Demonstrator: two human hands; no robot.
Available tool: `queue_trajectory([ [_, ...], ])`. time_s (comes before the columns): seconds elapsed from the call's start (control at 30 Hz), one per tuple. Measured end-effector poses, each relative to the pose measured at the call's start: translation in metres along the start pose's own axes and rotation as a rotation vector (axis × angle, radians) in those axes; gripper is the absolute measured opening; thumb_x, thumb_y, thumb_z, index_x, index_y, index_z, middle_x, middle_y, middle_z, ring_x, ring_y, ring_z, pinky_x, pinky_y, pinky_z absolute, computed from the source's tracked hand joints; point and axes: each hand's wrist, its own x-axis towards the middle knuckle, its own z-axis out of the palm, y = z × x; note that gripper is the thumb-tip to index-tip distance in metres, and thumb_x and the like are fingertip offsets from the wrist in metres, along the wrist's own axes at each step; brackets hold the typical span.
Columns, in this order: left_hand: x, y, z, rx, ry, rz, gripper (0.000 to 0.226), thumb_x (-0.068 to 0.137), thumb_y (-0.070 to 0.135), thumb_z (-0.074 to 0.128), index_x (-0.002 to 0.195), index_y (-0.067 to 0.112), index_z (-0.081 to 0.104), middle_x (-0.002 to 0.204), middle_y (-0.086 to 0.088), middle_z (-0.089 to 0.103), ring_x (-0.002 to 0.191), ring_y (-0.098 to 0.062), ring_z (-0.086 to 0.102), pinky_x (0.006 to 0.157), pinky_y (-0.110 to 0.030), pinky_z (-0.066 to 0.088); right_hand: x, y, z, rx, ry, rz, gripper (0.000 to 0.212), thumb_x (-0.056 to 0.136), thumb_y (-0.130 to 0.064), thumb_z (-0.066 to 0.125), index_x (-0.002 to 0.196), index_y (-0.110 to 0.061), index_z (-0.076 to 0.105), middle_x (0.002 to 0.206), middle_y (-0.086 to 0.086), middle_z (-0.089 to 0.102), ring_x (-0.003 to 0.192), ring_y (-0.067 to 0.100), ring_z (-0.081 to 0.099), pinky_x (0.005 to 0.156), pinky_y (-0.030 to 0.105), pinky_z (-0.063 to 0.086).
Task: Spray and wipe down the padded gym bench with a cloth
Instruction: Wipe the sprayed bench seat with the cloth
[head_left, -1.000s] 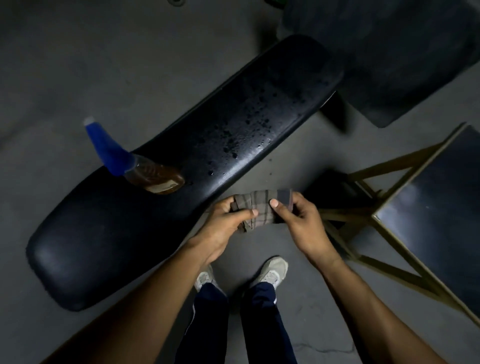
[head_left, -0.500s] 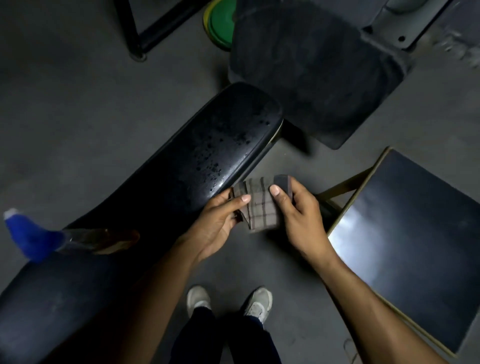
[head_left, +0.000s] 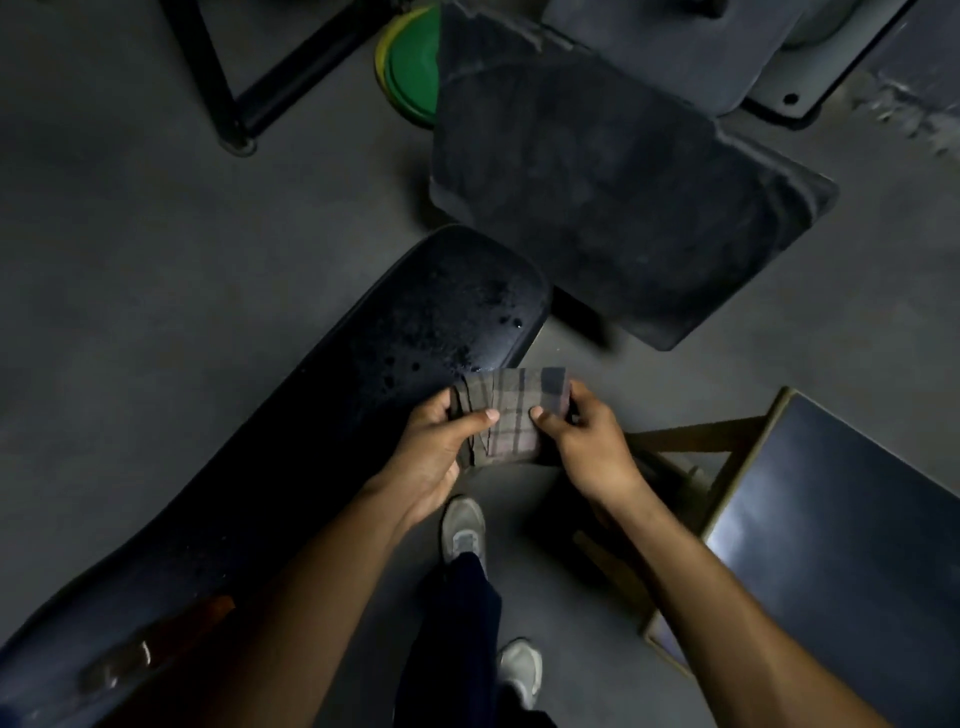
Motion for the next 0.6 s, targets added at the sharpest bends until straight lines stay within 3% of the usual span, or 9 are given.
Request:
queue_trajectory([
  [0.1, 0.043, 0.016, -0.005, 0.089, 0.071, -0.022, 0.035, 0.087, -0.003, 0.066, 0.121, 0.007, 0.065, 0.112, -0.015, 0.073, 0.107, -0.03, 0.069, 0.1, -0.051, 0.052, 0.046, -0.004, 0.007, -0.062, 0.021, 0.035, 0.032, 0.085, -0.034, 0.066, 0.117, -0.034, 0.068, 0.11, -0.007, 0.08, 0.107, 0.017, 0.075, 0.101, 0.054, 0.058],
  [0.2, 0.091, 0.036, -0.009, 0.201, 0.083, -0.047, 0.053, 0.078, 0.018, 0.079, 0.128, 0.016, 0.06, 0.12, -0.007, 0.072, 0.112, -0.026, 0.068, 0.1, -0.05, 0.052, 0.095, -0.013, 0.015, -0.119, 0.049, 0.049, 0.026, 0.095, -0.017, 0.063, 0.117, -0.031, 0.067, 0.11, -0.006, 0.078, 0.106, 0.019, 0.073, 0.101, 0.053, 0.058],
  [0.23, 0.108, 0.042, -0.012, 0.229, 0.077, -0.062, 0.061, 0.075, 0.025, 0.081, 0.131, 0.018, 0.057, 0.122, -0.005, 0.071, 0.112, -0.024, 0.068, 0.098, -0.046, 0.054, 0.11, -0.017, 0.018, -0.142, 0.071, 0.045, 0.027, 0.097, -0.013, 0.062, 0.118, -0.029, 0.066, 0.112, -0.005, 0.077, 0.107, 0.02, 0.072, 0.102, 0.052, 0.057],
  [0.33, 0.15, 0.059, -0.009, 0.402, 0.117, -0.008, 0.044, 0.086, 0.022, 0.072, 0.127, 0.023, 0.057, 0.117, -0.002, 0.071, 0.102, -0.018, 0.07, 0.077, -0.028, 0.056, 0.144, -0.032, 0.019, -0.226, 0.136, 0.031, 0.045, 0.097, -0.008, 0.064, 0.138, -0.026, 0.059, 0.125, 0.001, 0.071, 0.118, 0.027, 0.068, 0.109, 0.049, 0.053],
  [0.47, 0.188, 0.076, -0.019, 0.889, 0.256, 0.132, 0.066, 0.087, 0.031, 0.069, 0.146, 0.023, 0.041, 0.14, -0.003, 0.057, 0.124, -0.021, 0.056, 0.106, -0.037, 0.046, 0.167, -0.036, 0.015, -0.614, 0.11, -0.094, 0.074, 0.102, -0.027, 0.066, 0.166, -0.025, 0.027, 0.168, 0.01, 0.034, 0.153, 0.031, 0.037, 0.127, 0.046, 0.032],
  [0.6, 0.199, 0.079, -0.041, 1.27, 0.263, 0.206, 0.075, 0.089, 0.038, 0.063, 0.153, 0.02, 0.029, 0.159, -0.008, 0.032, 0.144, -0.029, 0.033, 0.119, -0.041, 0.028, 0.19, -0.013, 0.034, -1.065, -0.089, -0.242, 0.072, 0.109, -0.05, 0.043, 0.17, -0.03, 0.011, 0.179, 0.006, 0.002, 0.165, 0.032, 0.0, 0.133, 0.057, 0.007],
])
